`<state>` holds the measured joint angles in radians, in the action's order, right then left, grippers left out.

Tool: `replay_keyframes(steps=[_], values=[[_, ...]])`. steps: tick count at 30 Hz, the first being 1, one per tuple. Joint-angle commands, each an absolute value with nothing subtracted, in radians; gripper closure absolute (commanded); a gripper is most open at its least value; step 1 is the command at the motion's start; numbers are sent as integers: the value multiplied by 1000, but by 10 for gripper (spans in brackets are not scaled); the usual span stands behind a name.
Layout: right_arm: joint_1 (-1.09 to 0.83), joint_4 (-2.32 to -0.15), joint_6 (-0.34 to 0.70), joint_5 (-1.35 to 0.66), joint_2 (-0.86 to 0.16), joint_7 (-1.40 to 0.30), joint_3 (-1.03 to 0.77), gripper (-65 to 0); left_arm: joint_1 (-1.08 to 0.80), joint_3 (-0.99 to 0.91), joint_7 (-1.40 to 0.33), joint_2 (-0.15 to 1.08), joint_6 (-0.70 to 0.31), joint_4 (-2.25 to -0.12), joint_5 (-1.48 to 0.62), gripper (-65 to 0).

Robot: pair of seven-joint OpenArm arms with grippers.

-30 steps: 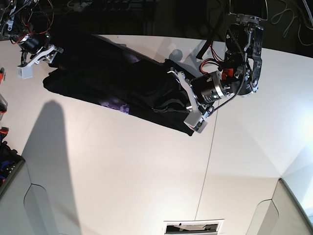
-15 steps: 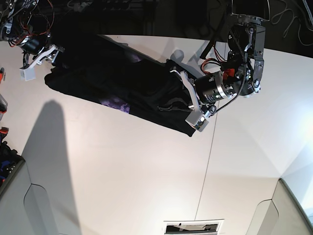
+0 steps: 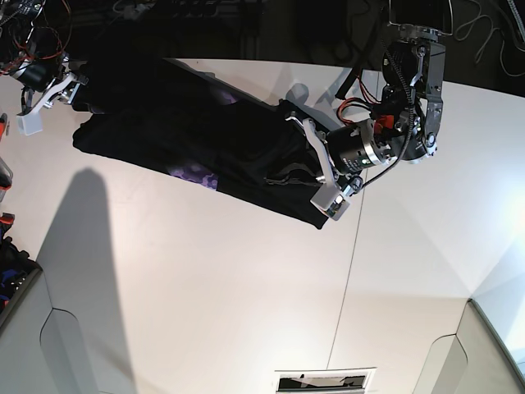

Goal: Layout the t-shirt on the table in an organized manner, then fold the t-shirt properly

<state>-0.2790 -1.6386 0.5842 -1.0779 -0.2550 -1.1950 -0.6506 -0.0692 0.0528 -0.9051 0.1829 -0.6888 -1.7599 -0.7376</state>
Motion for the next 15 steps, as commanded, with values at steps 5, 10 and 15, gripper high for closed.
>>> replay_keyframes(steps=[5, 10, 15], values=[[-275, -1656, 599, -1116, -271, -1196, -657, -361, -56, 50, -896, 186, -698, -1779, -759, 0], [-278, -1673, 599, -1125, -272, -1213, -657, -361, -56, 50, -896, 186, -698, -1779, -759, 0], [-278, -1696, 599, -1125, -287, -1214, -657, -361, -56, 50, -897, 186, -698, -1779, -759, 0]])
